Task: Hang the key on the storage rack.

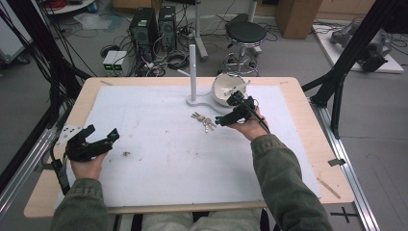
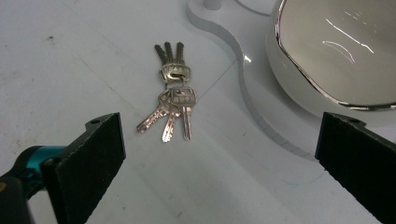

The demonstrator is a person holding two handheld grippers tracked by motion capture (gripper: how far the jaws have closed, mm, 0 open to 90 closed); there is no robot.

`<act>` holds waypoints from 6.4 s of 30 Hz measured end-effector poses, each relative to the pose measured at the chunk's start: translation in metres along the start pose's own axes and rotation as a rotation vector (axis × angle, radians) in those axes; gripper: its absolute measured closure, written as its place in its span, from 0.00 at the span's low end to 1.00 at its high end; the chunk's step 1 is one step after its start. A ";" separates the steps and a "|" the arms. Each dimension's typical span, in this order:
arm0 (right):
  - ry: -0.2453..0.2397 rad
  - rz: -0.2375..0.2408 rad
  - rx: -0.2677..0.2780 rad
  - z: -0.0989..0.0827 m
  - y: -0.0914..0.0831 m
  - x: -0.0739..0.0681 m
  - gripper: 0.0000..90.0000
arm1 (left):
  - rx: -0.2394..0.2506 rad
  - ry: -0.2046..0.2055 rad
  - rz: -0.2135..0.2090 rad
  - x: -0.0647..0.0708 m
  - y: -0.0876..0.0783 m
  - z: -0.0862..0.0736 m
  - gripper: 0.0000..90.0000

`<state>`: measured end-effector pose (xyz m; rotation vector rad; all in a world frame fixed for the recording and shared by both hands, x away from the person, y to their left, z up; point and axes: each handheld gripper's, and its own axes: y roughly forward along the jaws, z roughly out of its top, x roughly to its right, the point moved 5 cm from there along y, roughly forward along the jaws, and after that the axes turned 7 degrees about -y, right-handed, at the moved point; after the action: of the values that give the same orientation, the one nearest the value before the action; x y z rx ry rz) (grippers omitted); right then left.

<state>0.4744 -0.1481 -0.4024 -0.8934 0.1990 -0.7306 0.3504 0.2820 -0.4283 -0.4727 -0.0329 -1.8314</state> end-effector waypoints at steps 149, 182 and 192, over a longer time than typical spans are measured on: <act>-0.037 0.127 0.026 0.069 0.005 -0.015 0.98 | -0.049 -0.053 -0.064 0.004 0.010 -0.004 0.04; -0.006 0.123 0.158 0.112 -0.057 -0.002 0.98 | -0.050 -0.063 -0.068 0.004 0.011 -0.004 0.04; -0.014 0.120 0.179 0.131 -0.066 -0.001 0.98 | -0.050 -0.067 -0.068 0.003 0.012 -0.004 0.04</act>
<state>0.4993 -0.0912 -0.2695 -0.7101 0.1701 -0.6198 0.3591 0.2743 -0.4337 -0.5740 -0.0491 -1.8861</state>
